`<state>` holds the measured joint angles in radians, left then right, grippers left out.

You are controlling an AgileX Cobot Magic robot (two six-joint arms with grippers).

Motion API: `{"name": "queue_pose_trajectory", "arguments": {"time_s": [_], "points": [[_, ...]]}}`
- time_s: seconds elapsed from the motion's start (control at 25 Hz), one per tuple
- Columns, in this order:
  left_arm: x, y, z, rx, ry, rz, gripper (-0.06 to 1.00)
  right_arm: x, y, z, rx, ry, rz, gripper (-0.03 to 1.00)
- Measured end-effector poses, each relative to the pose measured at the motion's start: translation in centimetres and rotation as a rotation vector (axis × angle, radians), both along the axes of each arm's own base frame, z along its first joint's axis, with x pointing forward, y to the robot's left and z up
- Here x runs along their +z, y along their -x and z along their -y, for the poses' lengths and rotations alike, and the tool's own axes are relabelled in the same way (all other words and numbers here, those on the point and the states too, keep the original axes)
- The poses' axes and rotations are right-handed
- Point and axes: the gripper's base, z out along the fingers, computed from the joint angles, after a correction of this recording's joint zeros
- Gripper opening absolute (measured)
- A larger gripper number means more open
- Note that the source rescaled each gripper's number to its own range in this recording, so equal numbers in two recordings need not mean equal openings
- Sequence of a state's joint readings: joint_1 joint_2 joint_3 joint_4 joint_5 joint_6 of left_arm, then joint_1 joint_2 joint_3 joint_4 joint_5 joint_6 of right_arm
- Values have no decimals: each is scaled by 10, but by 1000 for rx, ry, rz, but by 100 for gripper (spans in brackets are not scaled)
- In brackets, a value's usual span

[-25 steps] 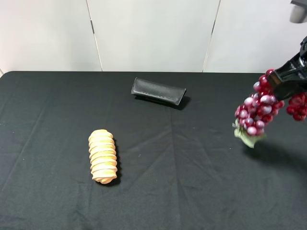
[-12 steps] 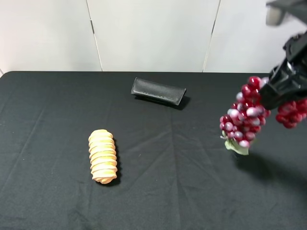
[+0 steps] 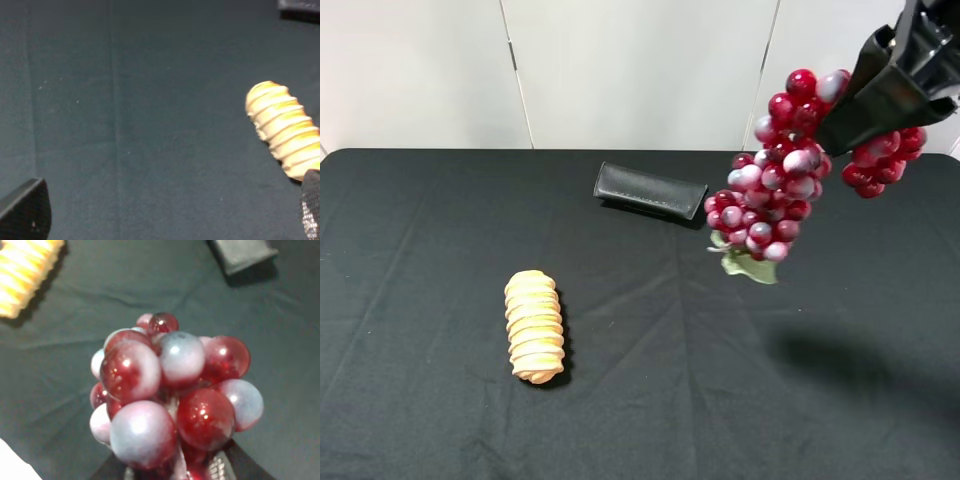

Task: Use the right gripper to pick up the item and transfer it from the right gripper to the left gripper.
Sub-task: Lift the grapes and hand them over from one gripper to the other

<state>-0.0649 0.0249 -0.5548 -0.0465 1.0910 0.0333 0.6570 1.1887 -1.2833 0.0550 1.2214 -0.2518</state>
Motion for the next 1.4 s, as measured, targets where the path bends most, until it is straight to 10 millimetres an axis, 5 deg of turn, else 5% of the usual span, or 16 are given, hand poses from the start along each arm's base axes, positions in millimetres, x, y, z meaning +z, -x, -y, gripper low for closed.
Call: {"name": "queue_pose_trajectory", "arguments": {"time_s": [0.48, 0.92, 1.4], "points": [[31, -54, 22, -361, -86, -202, 99, -5, 0, -11, 181, 50, 22, 1], [28, -95, 55, -736, -201, -203, 99, -31, -20, -32, 260, 88, -61, 0], [11, -135, 120, -967, -266, -65, 99, -26, -21, -42, 345, 17, -15, 0]]}}
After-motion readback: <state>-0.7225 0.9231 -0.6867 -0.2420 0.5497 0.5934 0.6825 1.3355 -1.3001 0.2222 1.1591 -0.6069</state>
